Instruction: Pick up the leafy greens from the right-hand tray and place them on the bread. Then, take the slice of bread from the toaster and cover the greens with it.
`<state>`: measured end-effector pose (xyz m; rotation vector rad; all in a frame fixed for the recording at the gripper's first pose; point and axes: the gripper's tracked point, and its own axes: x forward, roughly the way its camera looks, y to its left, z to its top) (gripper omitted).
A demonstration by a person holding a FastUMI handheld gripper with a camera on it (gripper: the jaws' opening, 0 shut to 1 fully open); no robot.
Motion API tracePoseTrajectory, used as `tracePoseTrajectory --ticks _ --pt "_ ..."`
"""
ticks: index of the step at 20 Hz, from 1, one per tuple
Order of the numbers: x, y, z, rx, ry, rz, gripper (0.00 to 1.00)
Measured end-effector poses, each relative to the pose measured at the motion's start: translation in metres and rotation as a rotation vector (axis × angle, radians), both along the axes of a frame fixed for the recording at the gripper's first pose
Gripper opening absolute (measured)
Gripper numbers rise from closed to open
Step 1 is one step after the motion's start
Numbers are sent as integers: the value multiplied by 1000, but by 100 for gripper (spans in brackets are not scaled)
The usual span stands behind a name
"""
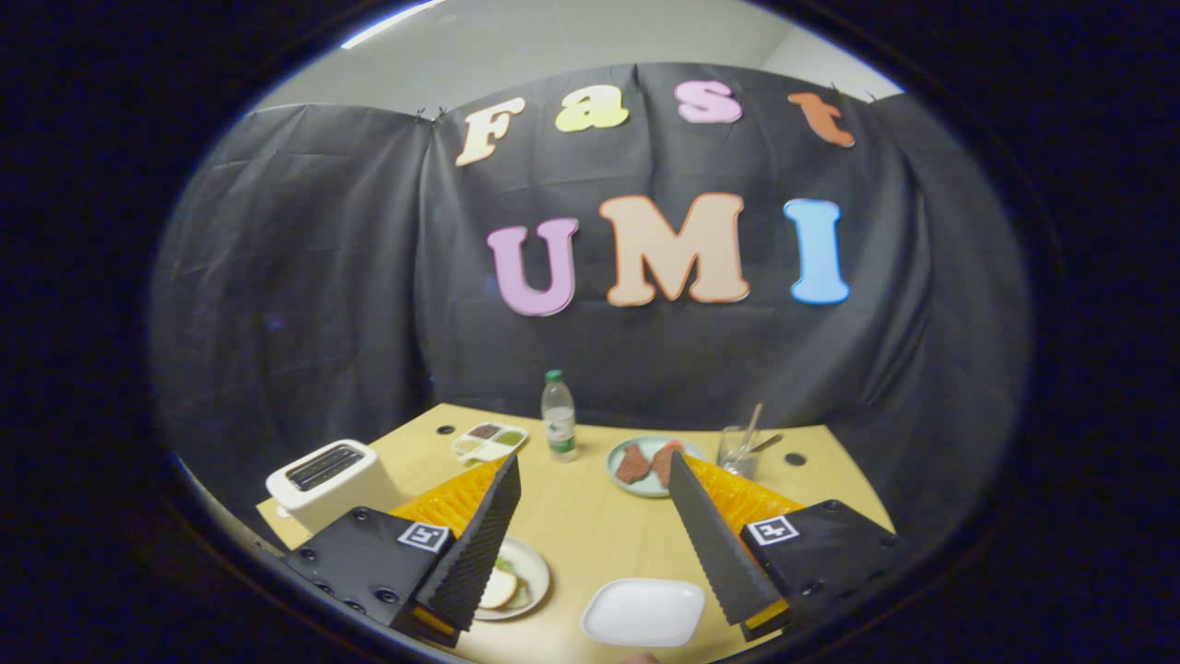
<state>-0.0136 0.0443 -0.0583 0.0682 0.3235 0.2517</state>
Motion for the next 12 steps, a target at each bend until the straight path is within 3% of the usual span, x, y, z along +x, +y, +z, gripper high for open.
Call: tracePoseTrajectory --ticks 6,12 --pt "9 -40 42 -41 -139 -155 100" --pt "11 -55 52 -27 -168 -202 100"
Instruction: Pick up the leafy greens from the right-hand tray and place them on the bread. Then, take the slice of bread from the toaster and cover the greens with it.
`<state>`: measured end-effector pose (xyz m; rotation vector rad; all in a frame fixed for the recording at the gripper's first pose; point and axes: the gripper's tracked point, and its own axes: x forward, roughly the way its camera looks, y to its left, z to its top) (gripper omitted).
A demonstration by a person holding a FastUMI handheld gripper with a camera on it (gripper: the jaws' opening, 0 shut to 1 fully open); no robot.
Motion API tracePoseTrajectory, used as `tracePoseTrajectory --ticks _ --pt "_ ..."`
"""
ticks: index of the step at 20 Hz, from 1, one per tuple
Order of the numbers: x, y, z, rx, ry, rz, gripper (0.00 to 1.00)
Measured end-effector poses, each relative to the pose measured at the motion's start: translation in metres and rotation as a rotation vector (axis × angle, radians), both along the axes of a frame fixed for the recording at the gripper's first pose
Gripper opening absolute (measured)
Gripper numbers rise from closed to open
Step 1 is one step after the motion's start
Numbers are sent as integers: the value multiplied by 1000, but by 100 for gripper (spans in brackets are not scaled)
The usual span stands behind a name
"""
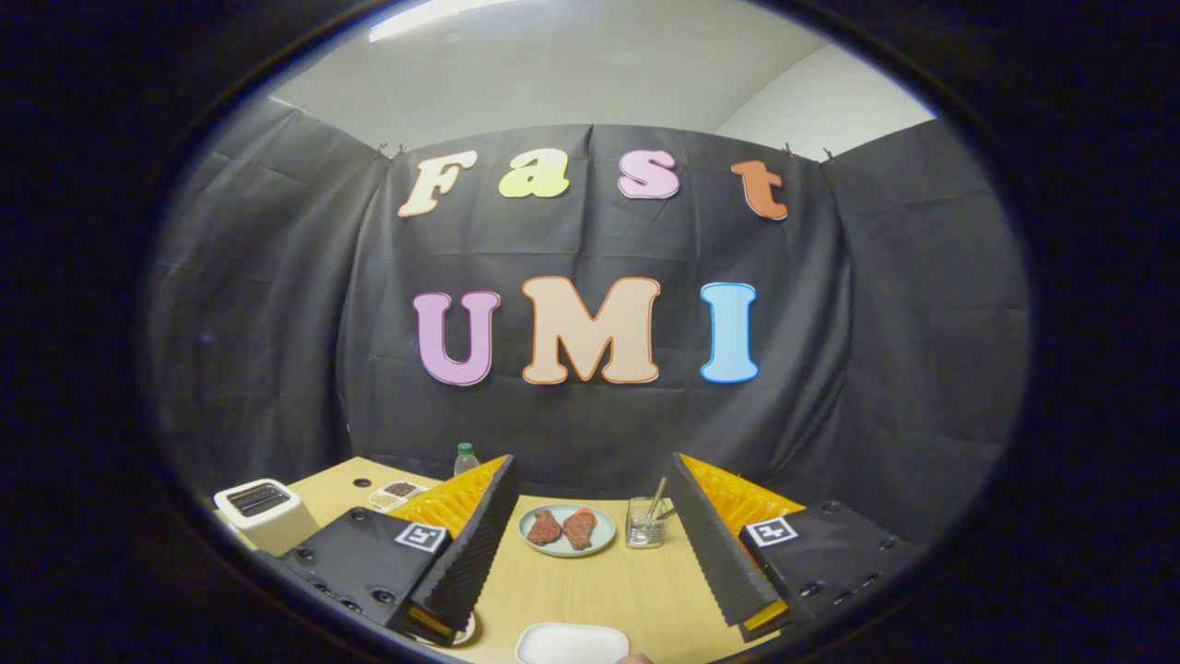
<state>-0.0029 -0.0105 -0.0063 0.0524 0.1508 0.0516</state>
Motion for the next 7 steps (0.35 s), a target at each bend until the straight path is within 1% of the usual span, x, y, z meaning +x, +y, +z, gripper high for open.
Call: tracePoseTrajectory --ticks 7 --pt "7 2 -2 11 -5 -8 100"
